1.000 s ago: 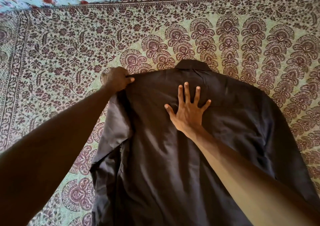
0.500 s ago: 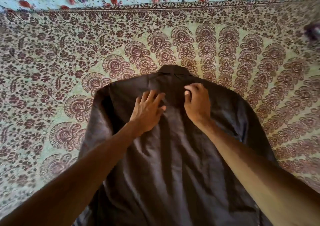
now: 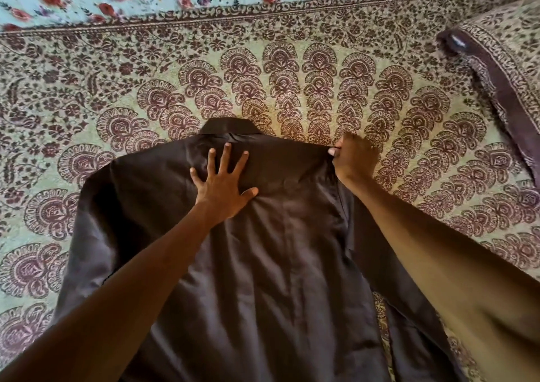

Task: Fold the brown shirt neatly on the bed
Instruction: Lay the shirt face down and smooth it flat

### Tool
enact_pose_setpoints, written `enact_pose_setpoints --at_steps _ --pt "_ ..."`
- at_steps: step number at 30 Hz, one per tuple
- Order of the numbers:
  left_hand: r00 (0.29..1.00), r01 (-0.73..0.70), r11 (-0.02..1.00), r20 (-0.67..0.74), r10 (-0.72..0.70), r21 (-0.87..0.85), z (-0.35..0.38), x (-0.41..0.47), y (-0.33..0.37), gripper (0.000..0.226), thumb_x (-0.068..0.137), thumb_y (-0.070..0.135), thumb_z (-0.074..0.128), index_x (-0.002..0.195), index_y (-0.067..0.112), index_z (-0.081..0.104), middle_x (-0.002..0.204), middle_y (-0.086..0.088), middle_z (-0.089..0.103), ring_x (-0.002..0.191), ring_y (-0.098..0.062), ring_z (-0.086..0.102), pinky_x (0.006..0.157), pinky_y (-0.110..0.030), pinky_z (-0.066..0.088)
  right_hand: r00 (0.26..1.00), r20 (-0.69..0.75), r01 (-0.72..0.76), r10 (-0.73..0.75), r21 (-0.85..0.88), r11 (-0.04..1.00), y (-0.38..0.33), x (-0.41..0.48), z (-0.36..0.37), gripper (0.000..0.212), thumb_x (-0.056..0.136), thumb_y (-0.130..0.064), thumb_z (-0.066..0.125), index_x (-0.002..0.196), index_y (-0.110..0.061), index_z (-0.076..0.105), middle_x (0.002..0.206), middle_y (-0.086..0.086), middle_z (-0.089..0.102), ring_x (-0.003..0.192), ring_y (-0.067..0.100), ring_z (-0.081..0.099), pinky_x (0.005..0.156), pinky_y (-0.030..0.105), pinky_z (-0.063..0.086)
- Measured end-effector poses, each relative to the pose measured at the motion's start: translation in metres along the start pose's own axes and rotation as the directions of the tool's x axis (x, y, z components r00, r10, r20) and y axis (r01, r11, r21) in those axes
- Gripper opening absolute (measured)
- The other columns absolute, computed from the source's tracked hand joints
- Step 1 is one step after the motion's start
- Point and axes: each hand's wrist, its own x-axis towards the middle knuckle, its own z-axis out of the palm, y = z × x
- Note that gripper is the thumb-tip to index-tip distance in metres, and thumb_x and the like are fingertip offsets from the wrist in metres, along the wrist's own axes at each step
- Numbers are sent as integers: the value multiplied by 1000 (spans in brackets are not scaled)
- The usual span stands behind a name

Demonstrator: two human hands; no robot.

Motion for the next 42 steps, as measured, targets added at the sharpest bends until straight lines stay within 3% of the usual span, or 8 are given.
enact_pose_setpoints --at_steps 7,11,14,20,28,31,36,42 --pt "995 70 997 71 -72 26 -9 3 8 91 83 70 49 150 43 -6 160 3 -20 147 -31 -17 107 -73 3 996 -87 -34 32 -25 999 3 -29 4 44 86 -20 67 126 -14 51 128 14 57 122 38 47 98 54 40" --pt "953 -32 994 -297 62 104 2 -29 42 76 81 39 66 146 23 31 156 -13 22 146 -37 14 115 -61 11 997 -53 -61 61 0 998 28 -78 8 57 90 -40 58 137 -14 38 137 18 49 125 40 46 98 55 39" --pt "899 -262 964 -352 259 41 34 -71 80 64 77 35 67 136 22 46 146 -10 40 133 -36 38 110 -54 28 994 -15 -108 109 80 991 63 -101 12 56 98 -50 38 138 -10 37 132 22 51 120 40 49 95 51 40" --pt "963 -261 965 -64 260 0 99 -122 115 92 74 70 54 150 40 12 162 3 -3 149 -28 -5 114 -57 -3 995 95 31 -38 69 997 121 -105 12 47 102 -46 34 129 -9 44 94 12 68 85 31 67 61 32 39" --pt "975 -212 976 83 208 54 91 -119 120 96 79 75 47 150 41 -7 159 7 -24 146 -25 -23 115 -60 -6 957 -289 44 -20 75 996 147 -72 -19 30 98 -36 43 120 -18 50 118 10 57 108 26 52 88 40 43" --pt "981 -183 978 80 176 97 85 -123 128 93 82 70 49 151 38 -4 161 2 -18 148 -28 -16 115 -60 -1 933 -355 160 -58 266 951 130 -126 -24 23 100 -33 42 110 -18 55 106 3 60 90 12 49 78 30 42" --pt "974 -162 987 -156 162 14 101 -187 146 61 85 39 65 139 23 41 148 -9 32 128 -34 43 106 -46 36 988 76 -152 132 397 905 125 -272 4 40 95 -36 53 128 -16 46 123 8 54 108 30 56 83 40 49" --pt "960 -258 963 -90 265 84 170 -328 139 65 77 40 68 136 22 48 145 -9 40 123 -32 46 99 -47 44 898 295 -407 327 276 870 148 -422 17 52 93 -43 57 135 -15 42 122 11 61 111 33 60 84 42 50"
